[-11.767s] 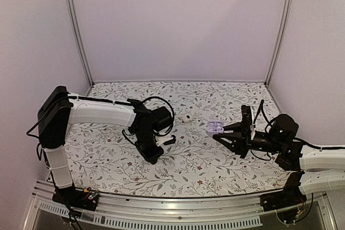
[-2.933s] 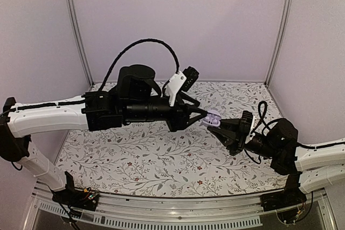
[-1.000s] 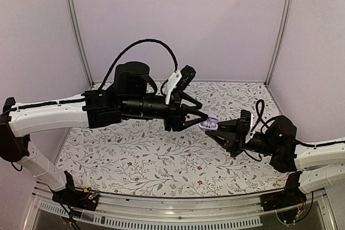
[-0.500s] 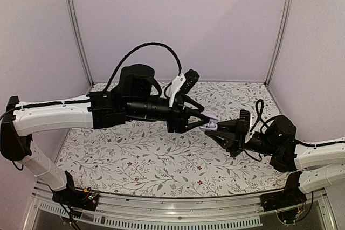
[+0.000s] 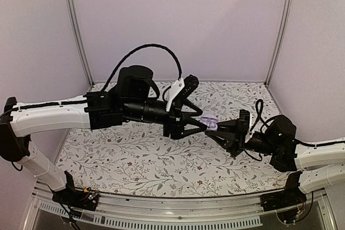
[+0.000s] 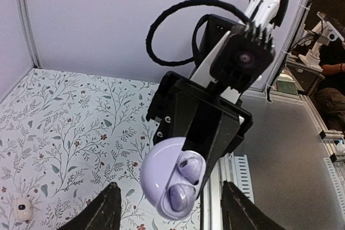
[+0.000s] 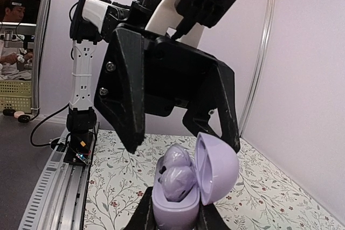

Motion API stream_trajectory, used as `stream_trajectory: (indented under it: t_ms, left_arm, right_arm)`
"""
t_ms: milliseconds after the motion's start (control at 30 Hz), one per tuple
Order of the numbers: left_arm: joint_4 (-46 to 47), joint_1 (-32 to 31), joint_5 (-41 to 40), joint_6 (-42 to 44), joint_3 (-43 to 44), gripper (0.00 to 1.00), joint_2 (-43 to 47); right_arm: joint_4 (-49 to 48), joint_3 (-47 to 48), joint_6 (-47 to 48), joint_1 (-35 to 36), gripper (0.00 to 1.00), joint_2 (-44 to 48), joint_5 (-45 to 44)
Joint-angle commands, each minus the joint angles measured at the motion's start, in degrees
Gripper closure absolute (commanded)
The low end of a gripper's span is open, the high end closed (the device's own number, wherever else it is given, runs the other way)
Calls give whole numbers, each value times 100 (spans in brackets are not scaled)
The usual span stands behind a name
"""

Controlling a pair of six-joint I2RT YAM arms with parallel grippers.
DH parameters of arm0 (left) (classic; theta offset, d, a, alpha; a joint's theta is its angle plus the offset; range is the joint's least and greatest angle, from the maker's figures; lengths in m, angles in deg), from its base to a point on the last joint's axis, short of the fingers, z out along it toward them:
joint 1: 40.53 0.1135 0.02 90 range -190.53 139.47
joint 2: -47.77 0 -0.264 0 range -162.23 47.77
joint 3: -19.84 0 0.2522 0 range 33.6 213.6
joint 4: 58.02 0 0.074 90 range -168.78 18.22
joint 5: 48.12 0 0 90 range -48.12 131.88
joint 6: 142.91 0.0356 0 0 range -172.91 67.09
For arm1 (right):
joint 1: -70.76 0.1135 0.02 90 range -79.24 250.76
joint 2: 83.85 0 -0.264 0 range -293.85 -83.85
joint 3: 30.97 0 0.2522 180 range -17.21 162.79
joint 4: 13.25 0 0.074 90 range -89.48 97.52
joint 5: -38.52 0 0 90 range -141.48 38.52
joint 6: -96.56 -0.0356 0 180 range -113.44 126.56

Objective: Insert the wireless bluetooth earbuds into the charging case
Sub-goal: Adjust the earbuds at the center of the board, then close the charging case with the earbuds at the corner of the board.

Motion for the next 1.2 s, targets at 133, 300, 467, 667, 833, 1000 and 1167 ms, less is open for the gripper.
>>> stream_trajectory:
  t_ms: [133,300,467,667,833,1000,1167]
  left_arm:
    - [-221,25,587,975,-199,32,518]
    - [-135,0,546,1229,-298,28,622]
    - [-130,-42,412,1400,-339,23,639]
    - [-93,-131,391,1514,-387,22,568]
    - [-229,-285,173,1740,-315,24,492]
    - [-483,-502,64,1968,-147,28,410]
    - [-500,-693,-52,2191,-143,31,538]
  right_arm:
    - [46,252,-283,-50,100,-79,329]
    - [168,358,-367,-50,100,-75,533]
    - [271,423,-396,-50,100,-74,779]
    - [349,480,-429,-50,100,-136,899]
    - [391,520,-439,-50,100,-144,880]
    - [428,558,-504,-50,100,-187,832]
    - [404,560,-612,-50,100,-214,800]
